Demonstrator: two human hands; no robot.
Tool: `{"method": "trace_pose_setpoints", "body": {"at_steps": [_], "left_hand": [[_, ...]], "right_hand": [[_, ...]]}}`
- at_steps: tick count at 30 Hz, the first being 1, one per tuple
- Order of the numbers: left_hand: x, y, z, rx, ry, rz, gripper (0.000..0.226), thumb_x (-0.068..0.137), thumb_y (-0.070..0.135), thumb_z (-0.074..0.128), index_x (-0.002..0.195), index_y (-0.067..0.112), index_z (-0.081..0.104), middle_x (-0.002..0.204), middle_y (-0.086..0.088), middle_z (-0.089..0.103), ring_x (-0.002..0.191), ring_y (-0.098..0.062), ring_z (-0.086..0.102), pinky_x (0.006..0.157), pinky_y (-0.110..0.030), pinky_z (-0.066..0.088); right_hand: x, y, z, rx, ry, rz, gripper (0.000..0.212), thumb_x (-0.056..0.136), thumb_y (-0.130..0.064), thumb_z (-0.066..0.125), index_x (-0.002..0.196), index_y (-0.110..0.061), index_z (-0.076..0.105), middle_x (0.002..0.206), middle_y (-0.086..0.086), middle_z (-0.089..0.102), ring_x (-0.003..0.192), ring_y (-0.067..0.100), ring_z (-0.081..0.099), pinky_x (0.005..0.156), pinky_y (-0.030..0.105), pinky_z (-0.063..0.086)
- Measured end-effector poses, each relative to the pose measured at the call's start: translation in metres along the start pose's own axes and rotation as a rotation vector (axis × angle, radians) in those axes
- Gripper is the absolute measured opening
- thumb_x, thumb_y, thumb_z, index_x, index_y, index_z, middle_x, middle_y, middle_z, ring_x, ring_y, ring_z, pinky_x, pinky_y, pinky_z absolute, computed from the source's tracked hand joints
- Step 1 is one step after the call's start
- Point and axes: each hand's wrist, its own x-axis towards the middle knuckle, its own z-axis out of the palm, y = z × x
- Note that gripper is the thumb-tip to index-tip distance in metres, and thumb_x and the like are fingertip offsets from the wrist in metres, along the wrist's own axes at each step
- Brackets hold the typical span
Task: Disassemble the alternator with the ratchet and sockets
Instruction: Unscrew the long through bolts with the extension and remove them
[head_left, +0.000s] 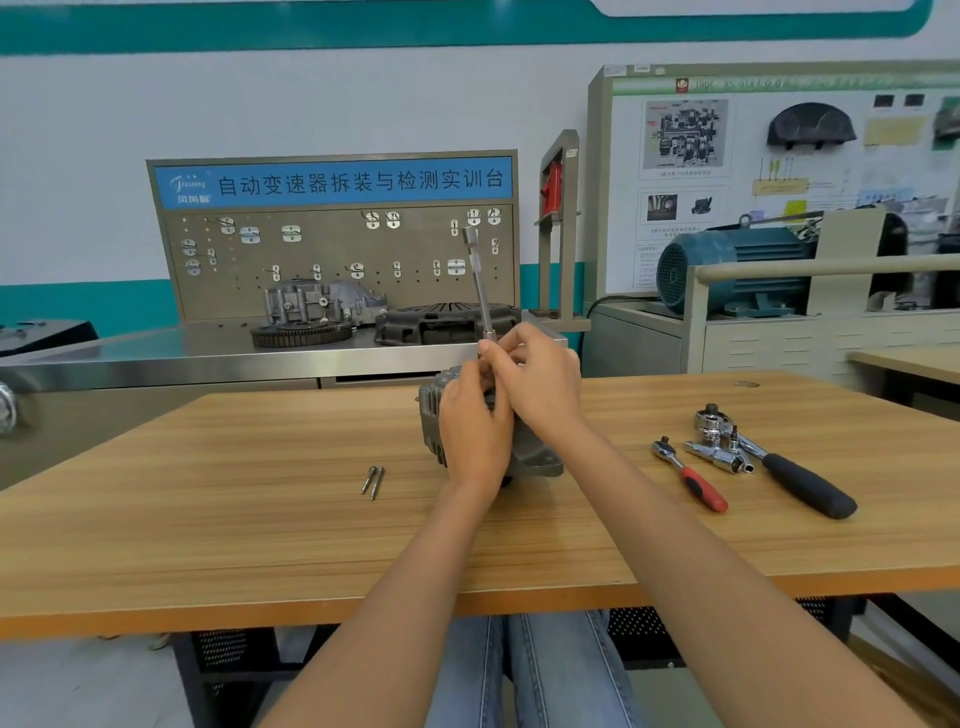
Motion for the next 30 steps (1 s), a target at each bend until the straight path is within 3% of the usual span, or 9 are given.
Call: {"method": "trace_pose_setpoints", "body": {"at_steps": [10, 16, 21, 24, 30], "left_hand": [[-0.0003, 0.0021, -0.0019, -0.021, -0.024, 0.034, 0.022, 0.1, 0.026, 0.047, 0.097, 0.016, 0.065, 0.086, 0.002, 0.067, 0.086, -0.018, 0.06, 0.078, -0.043, 0.05], [-0.0005, 0.0027, -0.0018, 0.02, 0.01, 0.005, 0.015, 0.096, 0.023, 0.053, 0.099, 0.013, 0.064, 0.09, 0.002, 0.066, 0.088, -0.016, 0.058, 0.081, -0.038, 0.049], [0.0012, 0.0041, -0.0016, 0.001, -0.005, -0.044, 0.01, 0.095, 0.021, 0.056, 0.094, 0.013, 0.061, 0.09, 0.0, 0.066, 0.089, -0.019, 0.06, 0.081, -0.043, 0.051], [-0.0001, 0.0053, -0.0017, -0.024, -0.008, -0.048, 0.011, 0.097, 0.025, 0.053, 0.091, 0.018, 0.058, 0.092, 0.001, 0.066, 0.092, -0.019, 0.061, 0.082, -0.045, 0.051], [-0.001, 0.0045, -0.0039, -0.015, -0.008, -0.003, 0.022, 0.1, 0.028, 0.048, 0.102, 0.013, 0.064, 0.095, -0.001, 0.069, 0.094, -0.018, 0.062, 0.083, -0.044, 0.051]], "right_hand": [[0.0017, 0.005, -0.0018, -0.086, -0.016, -0.068, 0.029, 0.099, -0.032, 0.044, 0.105, -0.015, 0.067, 0.089, 0.0, 0.07, 0.087, 0.016, 0.062, 0.094, 0.04, 0.042], [0.0028, 0.0046, -0.0007, -0.119, -0.037, -0.057, 0.032, 0.1, -0.035, 0.041, 0.104, -0.017, 0.067, 0.088, -0.002, 0.069, 0.087, 0.015, 0.062, 0.095, 0.042, 0.042], [0.0027, 0.0028, 0.0024, -0.049, -0.015, -0.018, 0.026, 0.091, -0.045, 0.054, 0.095, -0.02, 0.058, 0.076, -0.013, 0.059, 0.083, 0.011, 0.062, 0.095, 0.042, 0.044], [0.0054, 0.0019, 0.002, -0.02, 0.011, 0.006, 0.021, 0.092, -0.039, 0.055, 0.092, -0.019, 0.061, 0.079, -0.012, 0.059, 0.082, 0.009, 0.058, 0.098, 0.041, 0.04], [0.0073, 0.0048, 0.0, -0.054, 0.003, -0.014, 0.029, 0.098, -0.035, 0.045, 0.105, -0.018, 0.068, 0.093, -0.005, 0.069, 0.087, 0.009, 0.056, 0.096, 0.032, 0.032]]}}
